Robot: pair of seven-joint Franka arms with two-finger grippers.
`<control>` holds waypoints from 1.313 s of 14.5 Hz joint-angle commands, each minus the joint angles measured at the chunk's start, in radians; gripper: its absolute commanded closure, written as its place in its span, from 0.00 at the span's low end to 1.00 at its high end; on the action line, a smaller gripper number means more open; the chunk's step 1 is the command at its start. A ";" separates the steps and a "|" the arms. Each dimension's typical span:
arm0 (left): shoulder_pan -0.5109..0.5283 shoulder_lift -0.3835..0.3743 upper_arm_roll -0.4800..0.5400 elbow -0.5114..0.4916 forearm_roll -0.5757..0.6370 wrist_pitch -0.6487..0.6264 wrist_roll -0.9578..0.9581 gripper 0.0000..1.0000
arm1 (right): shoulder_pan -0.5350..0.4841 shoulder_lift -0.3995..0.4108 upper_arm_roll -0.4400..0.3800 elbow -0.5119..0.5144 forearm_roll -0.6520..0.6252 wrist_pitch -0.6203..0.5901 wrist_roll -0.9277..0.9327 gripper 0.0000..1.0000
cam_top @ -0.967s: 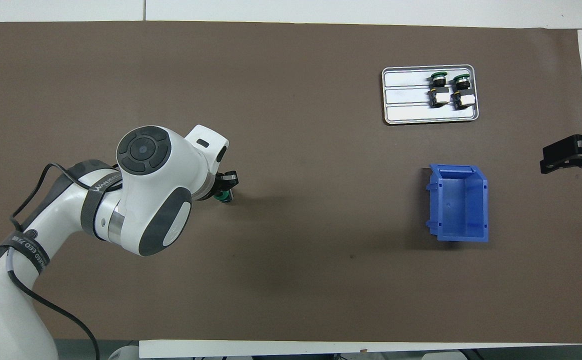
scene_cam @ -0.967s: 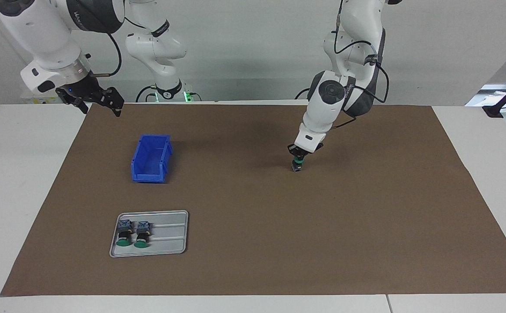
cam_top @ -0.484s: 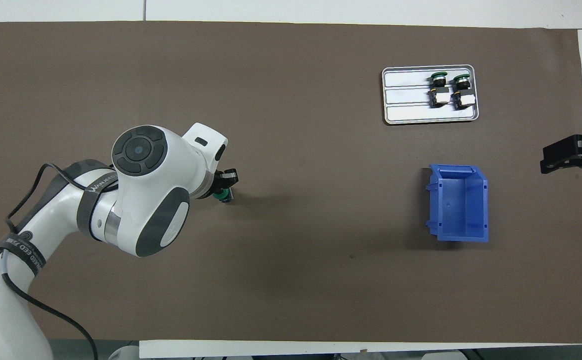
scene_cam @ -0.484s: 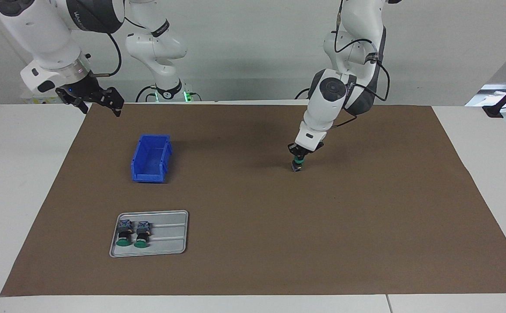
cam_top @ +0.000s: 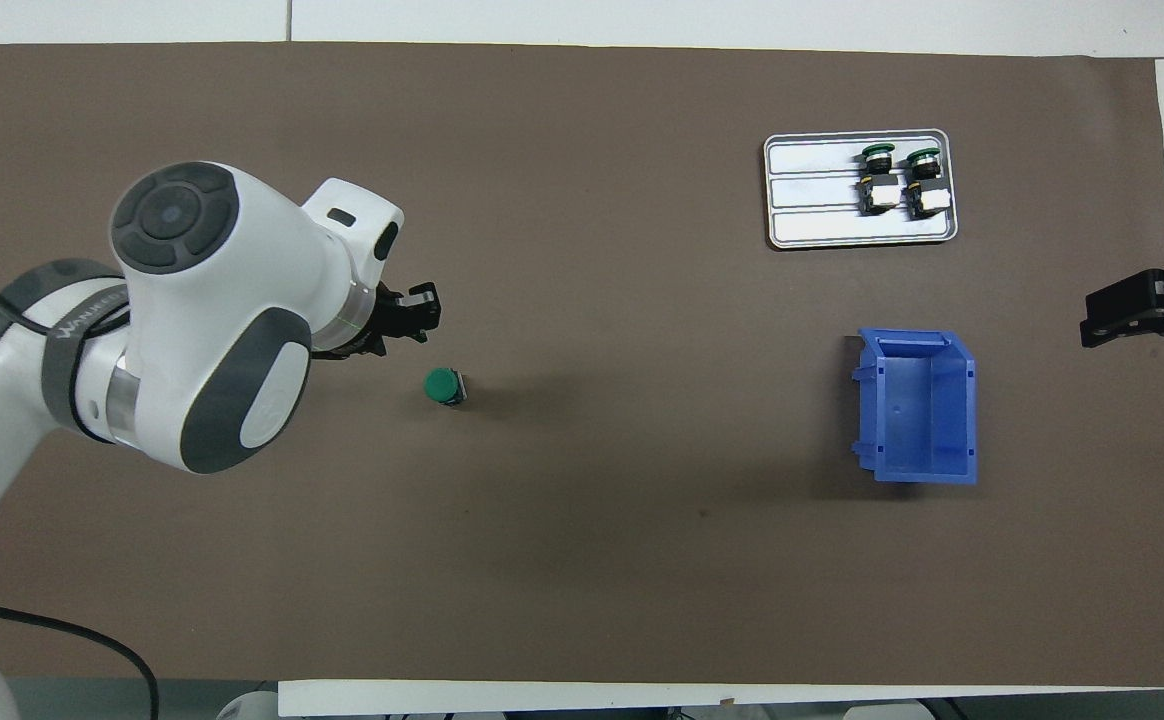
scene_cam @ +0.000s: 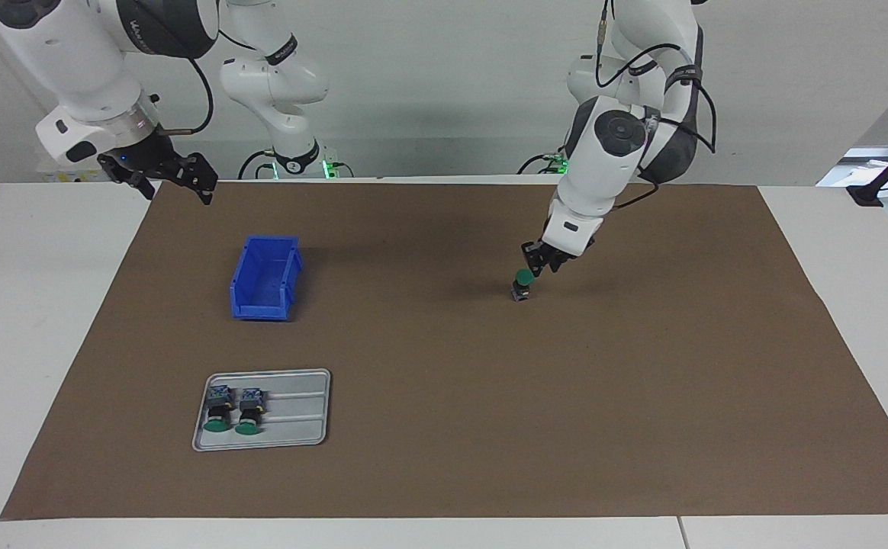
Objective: Place and press button with both arms
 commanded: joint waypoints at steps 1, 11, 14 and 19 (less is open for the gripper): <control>0.062 -0.037 0.001 0.013 0.009 -0.036 0.042 0.02 | -0.003 -0.018 0.001 -0.017 -0.009 0.004 -0.024 0.01; 0.270 -0.047 0.010 0.176 0.132 -0.393 0.355 0.01 | -0.003 -0.017 0.001 -0.017 -0.009 0.005 -0.024 0.01; 0.300 -0.044 0.024 0.237 0.149 -0.485 0.435 0.01 | -0.003 -0.017 0.001 -0.017 -0.009 0.004 -0.024 0.01; 0.343 -0.033 0.024 0.349 0.162 -0.600 0.479 0.01 | -0.008 -0.034 -0.001 -0.013 -0.009 -0.038 -0.031 0.01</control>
